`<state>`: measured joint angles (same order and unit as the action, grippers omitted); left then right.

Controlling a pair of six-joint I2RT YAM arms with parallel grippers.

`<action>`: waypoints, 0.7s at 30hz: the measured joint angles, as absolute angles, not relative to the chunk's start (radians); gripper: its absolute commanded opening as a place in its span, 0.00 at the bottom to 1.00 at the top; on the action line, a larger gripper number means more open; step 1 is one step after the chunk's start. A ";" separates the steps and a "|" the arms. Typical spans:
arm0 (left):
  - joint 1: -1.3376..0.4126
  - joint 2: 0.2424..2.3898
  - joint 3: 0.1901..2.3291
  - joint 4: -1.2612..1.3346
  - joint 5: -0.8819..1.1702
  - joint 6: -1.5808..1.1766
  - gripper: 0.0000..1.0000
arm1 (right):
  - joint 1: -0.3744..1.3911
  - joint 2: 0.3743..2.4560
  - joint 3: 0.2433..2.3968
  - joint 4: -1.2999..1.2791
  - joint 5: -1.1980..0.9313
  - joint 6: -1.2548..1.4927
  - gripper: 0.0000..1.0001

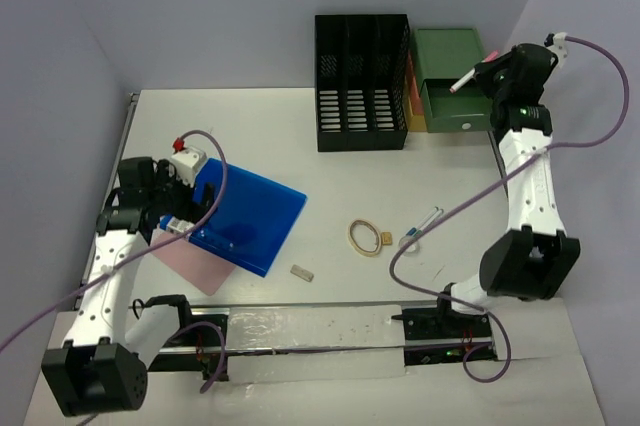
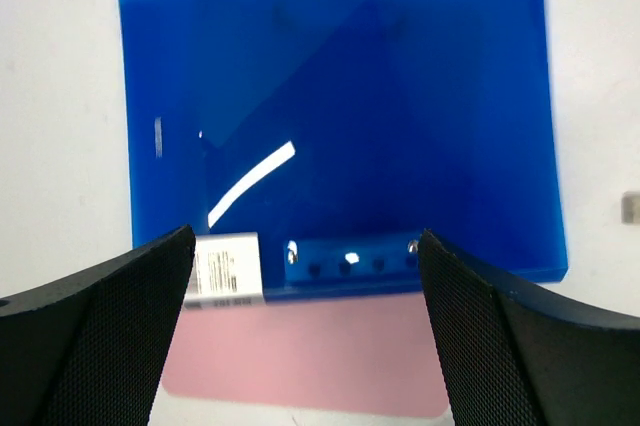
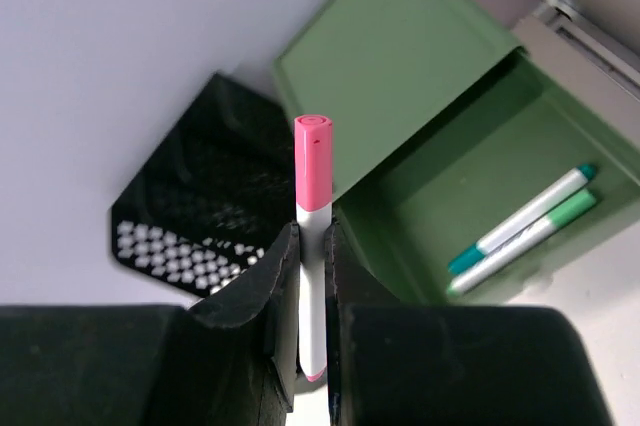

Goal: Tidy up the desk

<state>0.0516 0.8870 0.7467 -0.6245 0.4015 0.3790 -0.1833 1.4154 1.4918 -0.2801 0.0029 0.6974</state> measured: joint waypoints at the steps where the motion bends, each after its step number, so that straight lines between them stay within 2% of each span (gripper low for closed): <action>1: 0.037 0.920 0.781 -0.626 0.423 0.383 0.99 | -0.196 1.453 1.509 -0.280 -0.001 0.709 0.00; 2: 0.019 0.945 0.806 -0.622 0.429 0.384 0.99 | -0.206 1.485 1.519 -0.281 -0.003 0.717 0.03; 4: -0.031 0.984 0.841 -0.605 0.429 0.383 0.99 | -0.220 1.549 1.532 -0.288 -0.006 0.726 0.16; 5: -0.060 0.994 0.845 -0.592 0.427 0.382 0.99 | -0.225 1.577 1.537 -0.294 -0.009 0.730 0.26; 6: -0.096 1.003 0.845 -0.582 0.420 0.382 0.99 | -0.229 1.605 1.545 -0.307 -0.009 0.734 0.40; 9: -0.190 1.027 0.843 -0.574 0.406 0.380 0.99 | -0.236 1.671 1.576 -0.339 -0.011 0.733 0.54; 16: -0.228 1.029 0.781 -0.555 0.402 0.379 0.99 | -0.230 1.732 1.705 -0.448 -0.016 0.642 0.58; 19: -0.228 1.026 0.744 -0.538 0.390 0.376 0.99 | -0.199 1.680 1.686 -0.459 0.040 0.586 0.58; 21: -0.228 1.023 0.718 -0.522 0.375 0.370 0.99 | -0.149 1.595 1.600 -0.440 0.088 0.553 0.57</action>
